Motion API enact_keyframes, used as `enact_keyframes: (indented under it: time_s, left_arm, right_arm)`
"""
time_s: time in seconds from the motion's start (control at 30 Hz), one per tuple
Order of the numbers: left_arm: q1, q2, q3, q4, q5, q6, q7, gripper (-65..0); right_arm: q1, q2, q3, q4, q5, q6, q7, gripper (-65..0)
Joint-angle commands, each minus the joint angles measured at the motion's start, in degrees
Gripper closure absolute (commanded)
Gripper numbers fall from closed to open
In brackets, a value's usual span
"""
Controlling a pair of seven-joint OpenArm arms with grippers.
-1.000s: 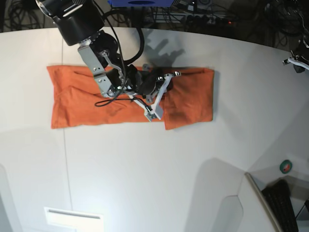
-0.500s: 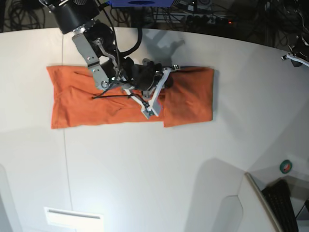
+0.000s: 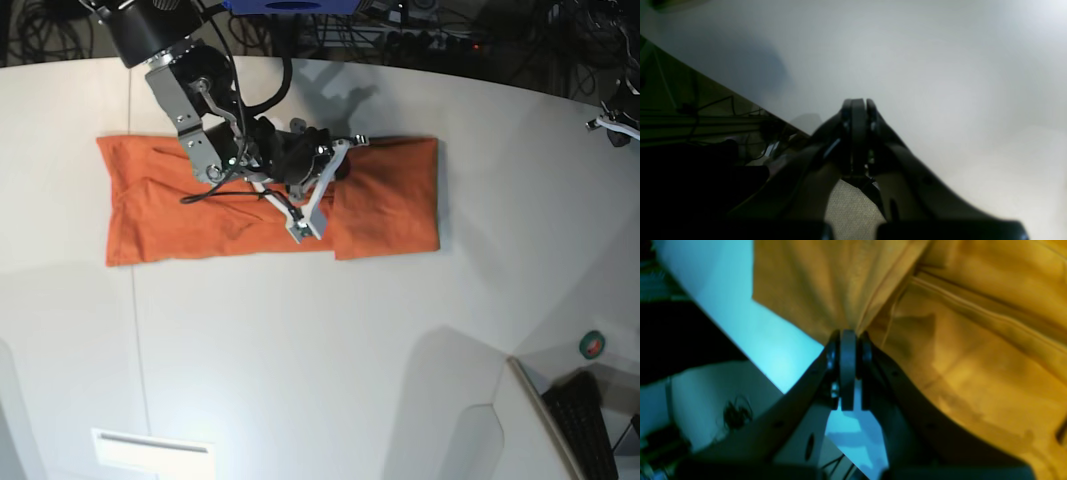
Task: Layout the t-shirt on the table in an organized manner, then fold the t-shirt properly
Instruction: 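Press and smooth the folded shirt with the right gripper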
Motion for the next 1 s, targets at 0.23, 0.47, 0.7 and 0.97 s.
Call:
enact_keyframes:
  time_s: [0.23,0.47,0.7,0.97]
  left_arm:
    - [-0.14,-1.2,-0.22,0.79,-0.36,0.18,-1.41,0.0]
    - [-0.23,-1.2,-0.13,0.79,-0.36,0.18,-1.41,0.0]
    - [-0.06,-1.2,-0.13,0.79,-0.36,0.18,-1.41,0.0]
    - [-0.14,-1.2,-0.13,0.79,-0.36,0.18,-1.41,0.0]
  right_arm:
    - [-0.74,2.0,0.15,5.17,0.91,-0.82,0.81,0.0]
    - [-0.04,2.09,0.15,3.76,0.82,-0.82,0.81,0.0]
    - [1.1,1.83,0.06,0.59,0.91,-0.82,0.73,0.0]
    - [2.07,1.83,0.06,0.86,0.91,-0.82,-6.04,-21.5]
